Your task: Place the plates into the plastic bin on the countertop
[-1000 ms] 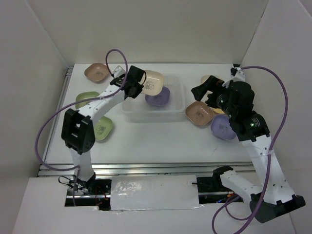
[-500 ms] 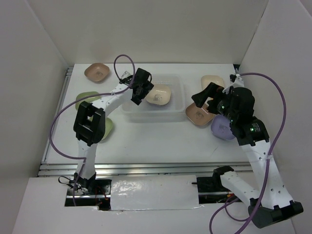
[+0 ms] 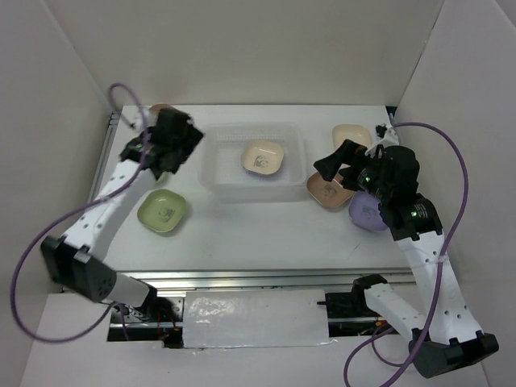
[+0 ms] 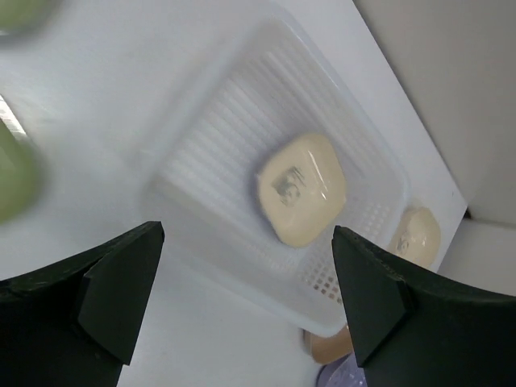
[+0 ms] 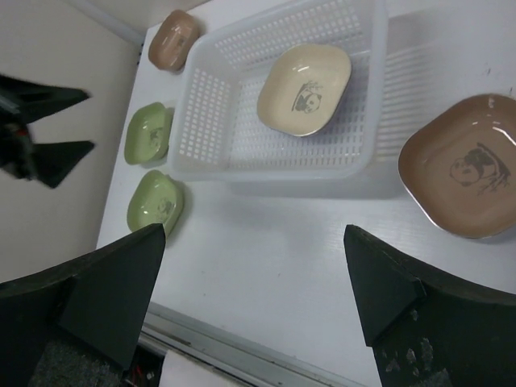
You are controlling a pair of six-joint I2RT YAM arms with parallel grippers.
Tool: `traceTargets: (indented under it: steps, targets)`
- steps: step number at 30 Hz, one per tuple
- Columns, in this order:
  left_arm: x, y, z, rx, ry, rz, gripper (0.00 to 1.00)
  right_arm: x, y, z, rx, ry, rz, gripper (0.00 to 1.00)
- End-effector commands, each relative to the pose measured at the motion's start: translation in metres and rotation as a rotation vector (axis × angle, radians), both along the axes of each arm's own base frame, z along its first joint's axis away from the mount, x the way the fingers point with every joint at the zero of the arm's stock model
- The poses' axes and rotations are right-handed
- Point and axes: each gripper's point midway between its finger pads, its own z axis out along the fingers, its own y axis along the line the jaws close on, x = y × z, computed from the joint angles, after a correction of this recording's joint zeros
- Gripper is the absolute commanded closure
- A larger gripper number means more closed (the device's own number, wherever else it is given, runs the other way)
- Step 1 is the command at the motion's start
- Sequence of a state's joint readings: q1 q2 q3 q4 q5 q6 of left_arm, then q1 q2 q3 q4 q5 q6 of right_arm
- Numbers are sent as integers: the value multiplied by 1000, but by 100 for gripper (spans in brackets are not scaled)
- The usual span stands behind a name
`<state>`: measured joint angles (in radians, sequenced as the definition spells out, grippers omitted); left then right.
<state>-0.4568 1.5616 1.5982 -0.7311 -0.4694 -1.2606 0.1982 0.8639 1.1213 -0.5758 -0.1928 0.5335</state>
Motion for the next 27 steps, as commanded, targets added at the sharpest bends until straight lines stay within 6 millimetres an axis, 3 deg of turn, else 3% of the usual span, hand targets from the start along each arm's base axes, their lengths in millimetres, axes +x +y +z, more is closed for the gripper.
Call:
traceTargets:
  steps: [1,2,3,4,5,9,16,19,22,27]
  targets:
    - [-57,121,-58,100,199,235,1,0,9,4,23,-38,51,0]
    - [-65,138,-63,83,194,264,1,-1,11,0,25,-30,58,0]
    - [-88,155,-80,80,210,293,1,0,13,-1,29,-29,62,0]
    - [-95,181,-88,61,215,351,1,0,14,-3,29,-26,66,0]
    - [-113,195,-104,58,240,383,1,0,15,-6,30,-20,70,0]
    - [-137,232,-141,35,301,440,1,0,24,-11,39,-8,94,0]
    - [-150,234,-215,-64,465,432,1,1,36,-12,47,0,118,0]
    - [-144,230,-241,-76,483,420,9,1,37,-13,45,-1,111,0]
    - [-139,223,-255,-84,505,395,9,1,37,-16,43,1,110,0]
    - [-130,213,-250,-49,465,370,8,3,36,-19,28,8,103,0]
